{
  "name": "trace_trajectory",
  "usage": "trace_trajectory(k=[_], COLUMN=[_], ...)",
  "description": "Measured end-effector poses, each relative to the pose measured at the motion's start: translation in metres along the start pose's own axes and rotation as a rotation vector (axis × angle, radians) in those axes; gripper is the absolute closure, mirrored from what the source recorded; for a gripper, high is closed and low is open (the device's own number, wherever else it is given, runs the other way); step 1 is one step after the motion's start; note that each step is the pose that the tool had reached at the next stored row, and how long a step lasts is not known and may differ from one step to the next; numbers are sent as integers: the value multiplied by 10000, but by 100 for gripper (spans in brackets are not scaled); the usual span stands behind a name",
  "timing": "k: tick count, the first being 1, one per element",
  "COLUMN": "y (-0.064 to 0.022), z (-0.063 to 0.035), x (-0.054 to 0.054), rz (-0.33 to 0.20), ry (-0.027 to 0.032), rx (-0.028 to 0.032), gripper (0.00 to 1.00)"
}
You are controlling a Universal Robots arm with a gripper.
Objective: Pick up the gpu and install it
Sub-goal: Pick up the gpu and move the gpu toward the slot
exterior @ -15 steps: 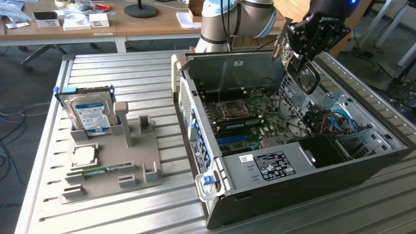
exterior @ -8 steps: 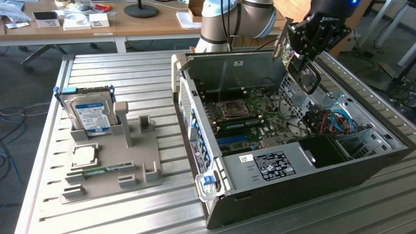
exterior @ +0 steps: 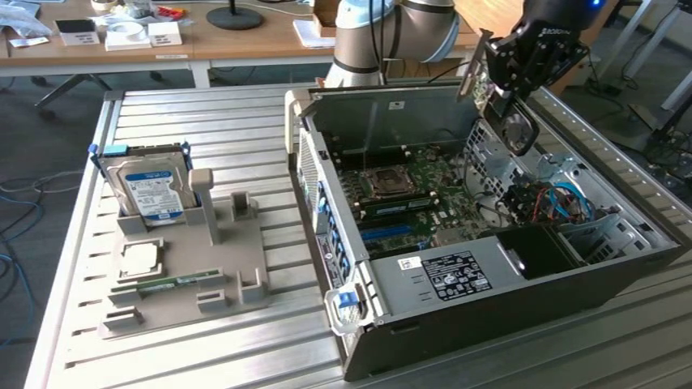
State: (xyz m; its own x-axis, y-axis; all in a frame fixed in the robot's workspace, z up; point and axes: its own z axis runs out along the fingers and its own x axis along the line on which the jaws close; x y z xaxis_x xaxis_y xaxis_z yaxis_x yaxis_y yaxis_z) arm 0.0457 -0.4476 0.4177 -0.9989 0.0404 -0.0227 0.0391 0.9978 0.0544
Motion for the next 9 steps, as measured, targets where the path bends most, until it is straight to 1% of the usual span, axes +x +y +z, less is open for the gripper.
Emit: trace_trajectory(k=[9], y=[5], z=[3], x=[-126], rz=[0], ry=[1], rx=[0], gripper=[73])
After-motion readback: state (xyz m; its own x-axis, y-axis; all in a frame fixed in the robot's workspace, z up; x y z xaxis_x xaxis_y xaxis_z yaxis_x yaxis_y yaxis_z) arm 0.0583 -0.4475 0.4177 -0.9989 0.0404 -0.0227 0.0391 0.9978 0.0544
